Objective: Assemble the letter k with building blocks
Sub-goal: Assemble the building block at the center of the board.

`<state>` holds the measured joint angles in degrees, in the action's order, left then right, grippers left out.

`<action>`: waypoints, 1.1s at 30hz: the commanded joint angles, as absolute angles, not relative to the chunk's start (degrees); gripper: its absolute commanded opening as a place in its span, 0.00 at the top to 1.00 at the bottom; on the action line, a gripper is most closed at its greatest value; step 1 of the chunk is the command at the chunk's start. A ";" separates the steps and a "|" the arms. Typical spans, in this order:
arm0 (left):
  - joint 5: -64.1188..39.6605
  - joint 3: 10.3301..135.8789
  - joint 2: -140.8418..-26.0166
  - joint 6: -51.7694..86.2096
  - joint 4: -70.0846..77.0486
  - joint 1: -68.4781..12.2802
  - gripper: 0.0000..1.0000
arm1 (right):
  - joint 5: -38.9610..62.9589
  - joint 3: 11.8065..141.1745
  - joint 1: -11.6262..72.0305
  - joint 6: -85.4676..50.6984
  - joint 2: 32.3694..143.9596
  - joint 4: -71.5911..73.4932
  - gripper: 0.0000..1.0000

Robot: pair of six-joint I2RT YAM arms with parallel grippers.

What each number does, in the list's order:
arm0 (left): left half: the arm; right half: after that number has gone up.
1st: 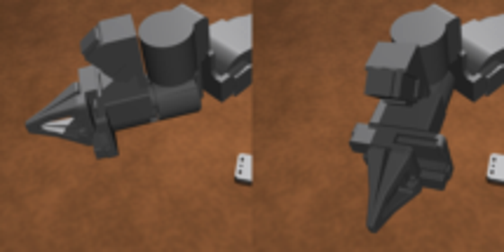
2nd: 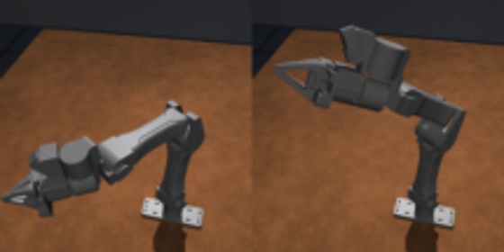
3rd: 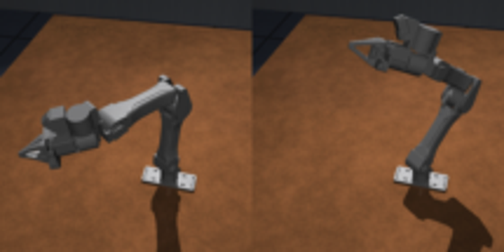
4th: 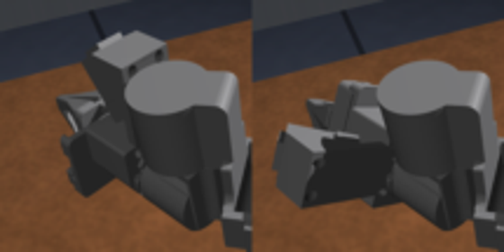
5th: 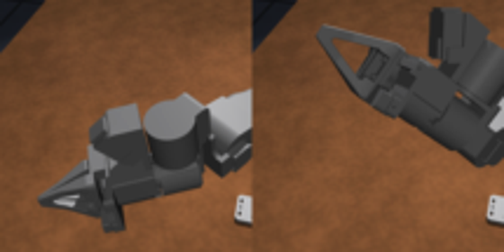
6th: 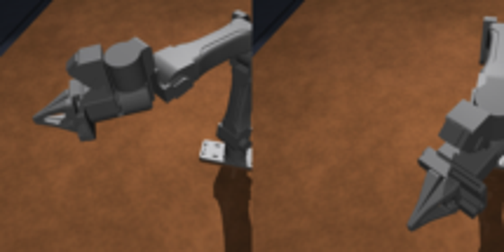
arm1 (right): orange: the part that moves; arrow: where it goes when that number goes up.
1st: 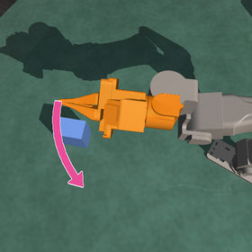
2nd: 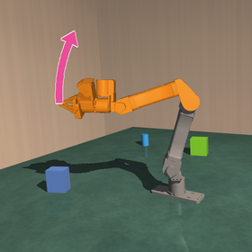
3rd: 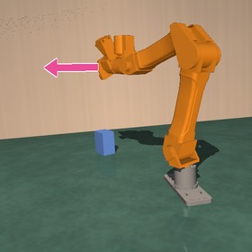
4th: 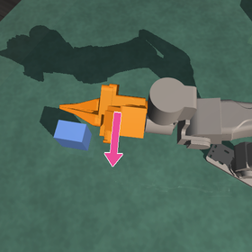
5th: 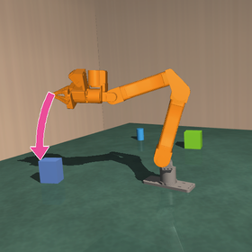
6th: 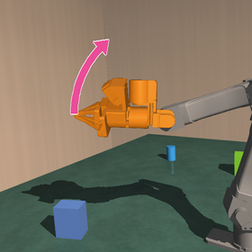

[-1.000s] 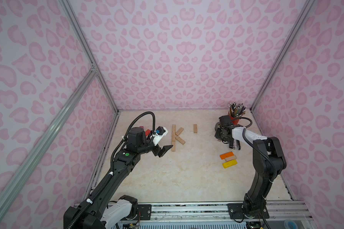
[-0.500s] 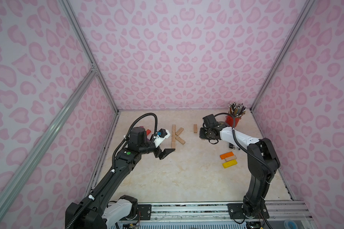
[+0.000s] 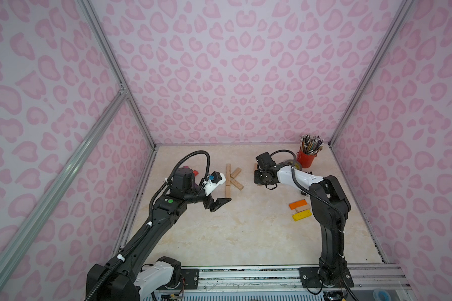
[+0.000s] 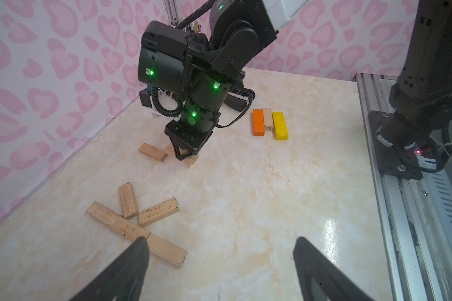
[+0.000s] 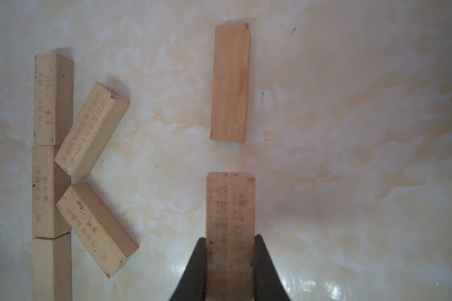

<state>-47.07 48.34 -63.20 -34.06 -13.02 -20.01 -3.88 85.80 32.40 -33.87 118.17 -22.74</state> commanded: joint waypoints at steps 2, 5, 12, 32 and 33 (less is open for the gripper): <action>-46.63 48.22 -63.11 -34.54 -12.49 -20.01 0.11 | -4.92 86.98 32.75 -33.49 120.25 -23.99 0.88; -46.04 48.19 -63.11 -34.32 -12.40 -20.03 0.11 | -5.55 88.10 32.86 -33.73 121.58 -24.50 0.87; -44.83 48.16 -62.93 -34.19 -12.30 -19.99 0.11 | -5.89 90.32 32.87 -34.10 124.51 -24.92 0.85; -43.77 47.83 -62.54 -34.34 -12.13 -20.04 0.11 | -7.38 93.60 32.67 -34.01 125.95 -26.75 0.72; -43.68 47.76 -62.50 -34.35 -12.02 -20.04 0.11 | -7.30 93.69 32.67 -34.10 126.04 -26.84 0.72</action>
